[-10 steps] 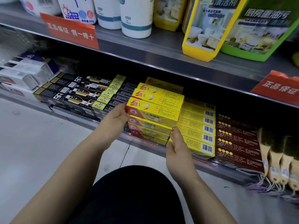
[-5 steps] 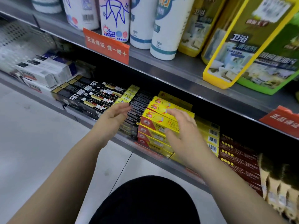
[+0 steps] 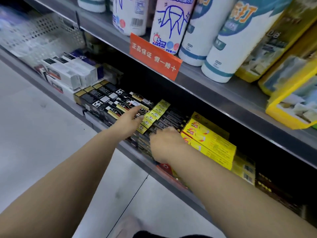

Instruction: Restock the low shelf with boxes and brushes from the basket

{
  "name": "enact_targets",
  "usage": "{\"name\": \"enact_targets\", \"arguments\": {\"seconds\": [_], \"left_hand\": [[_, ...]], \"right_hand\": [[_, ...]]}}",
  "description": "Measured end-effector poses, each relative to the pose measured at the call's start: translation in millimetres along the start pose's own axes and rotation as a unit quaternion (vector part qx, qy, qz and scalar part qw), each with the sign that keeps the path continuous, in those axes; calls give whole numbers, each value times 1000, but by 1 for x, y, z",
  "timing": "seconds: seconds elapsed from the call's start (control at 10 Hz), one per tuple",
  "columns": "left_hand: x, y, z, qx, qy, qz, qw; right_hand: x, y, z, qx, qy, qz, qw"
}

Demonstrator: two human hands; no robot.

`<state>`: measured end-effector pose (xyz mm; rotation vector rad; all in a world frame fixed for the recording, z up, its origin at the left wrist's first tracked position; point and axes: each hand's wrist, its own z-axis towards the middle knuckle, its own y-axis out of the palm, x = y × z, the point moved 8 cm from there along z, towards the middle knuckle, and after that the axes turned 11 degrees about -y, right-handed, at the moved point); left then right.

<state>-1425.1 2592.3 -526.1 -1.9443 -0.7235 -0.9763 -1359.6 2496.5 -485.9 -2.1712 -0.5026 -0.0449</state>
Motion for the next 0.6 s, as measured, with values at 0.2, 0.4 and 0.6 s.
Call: {"name": "enact_targets", "arguments": {"seconds": [0.2,0.4,0.6], "left_hand": [[2,22,13,-51,27,22,998],[-2,20,16,-29,45,80,995],[11,10,-3,5,62,39,997]], "right_hand": [[5,7,1,-15,11,-42,999],[9,3,1,11,17,-29,999],[30,-17,-30,234,25,162,958]]}}
